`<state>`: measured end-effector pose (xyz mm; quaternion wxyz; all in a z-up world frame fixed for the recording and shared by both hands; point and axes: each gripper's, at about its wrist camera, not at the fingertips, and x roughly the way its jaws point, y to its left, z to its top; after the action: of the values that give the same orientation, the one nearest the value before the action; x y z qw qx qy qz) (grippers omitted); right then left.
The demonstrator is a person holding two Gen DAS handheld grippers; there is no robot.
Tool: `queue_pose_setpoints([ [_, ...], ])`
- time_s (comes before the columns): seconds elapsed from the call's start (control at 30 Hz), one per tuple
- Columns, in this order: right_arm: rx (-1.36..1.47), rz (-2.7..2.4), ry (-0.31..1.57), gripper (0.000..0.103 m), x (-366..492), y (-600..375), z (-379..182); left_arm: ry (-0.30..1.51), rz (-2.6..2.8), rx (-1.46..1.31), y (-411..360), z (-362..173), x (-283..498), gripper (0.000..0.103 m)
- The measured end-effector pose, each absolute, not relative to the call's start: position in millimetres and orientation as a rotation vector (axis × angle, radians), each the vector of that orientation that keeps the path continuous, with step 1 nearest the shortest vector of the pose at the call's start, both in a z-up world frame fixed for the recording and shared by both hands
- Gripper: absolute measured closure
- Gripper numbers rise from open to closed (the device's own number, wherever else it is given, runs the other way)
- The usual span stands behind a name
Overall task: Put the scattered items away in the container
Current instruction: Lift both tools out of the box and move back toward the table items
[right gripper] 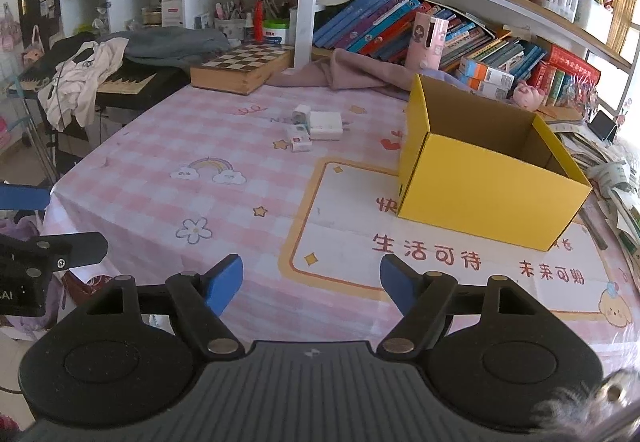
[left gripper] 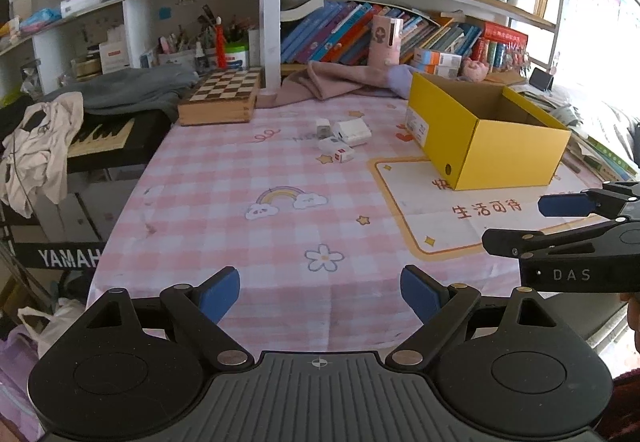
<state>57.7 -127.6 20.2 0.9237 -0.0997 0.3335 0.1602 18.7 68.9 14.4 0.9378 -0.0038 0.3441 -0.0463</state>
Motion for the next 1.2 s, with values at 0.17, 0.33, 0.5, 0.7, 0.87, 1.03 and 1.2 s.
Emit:
queue_pose_setpoints([
  [0.17, -0.22, 0.339, 0.678, 0.027, 60.3, -125.5, 22.1, 0.692, -0.098, -0.029, 70.4, 14.7, 21.4, 0.013],
  [0.33, -0.221, 0.348, 0.676, 0.027, 66.8, -124.2, 21.4, 0.692, -0.088, -0.031, 70.1, 14.0, 25.4, 0.013],
  [0.5, -0.233, 0.378, 0.665, 0.027, 81.3, -120.6, 21.7, 0.685, -0.065, -0.045, 72.9, 14.1, 38.0, 0.013],
  [0.7, -0.22, 0.397, 0.642, 0.027, 112.2, -118.9, 26.2, 0.66, -0.045, -0.034, 72.5, 18.8, 65.5, 0.013],
  [0.87, -0.207, 0.413, 0.629, 0.026, 145.1, -115.7, 28.7, 0.622, -0.022, 0.015, 70.7, 23.9, 93.3, 0.013],
  [1.03, -0.193, 0.438, 0.616, 0.024, 177.8, -111.7, 31.0, 0.604, -0.004, 0.042, 68.8, 27.5, 120.8, 0.013],
  [1.2, -0.175, 0.463, 0.64, 0.024, 209.7, -107.6, 27.2, 0.622, 0.014, 0.023, 69.1, 22.5, 143.4, 0.013],
])
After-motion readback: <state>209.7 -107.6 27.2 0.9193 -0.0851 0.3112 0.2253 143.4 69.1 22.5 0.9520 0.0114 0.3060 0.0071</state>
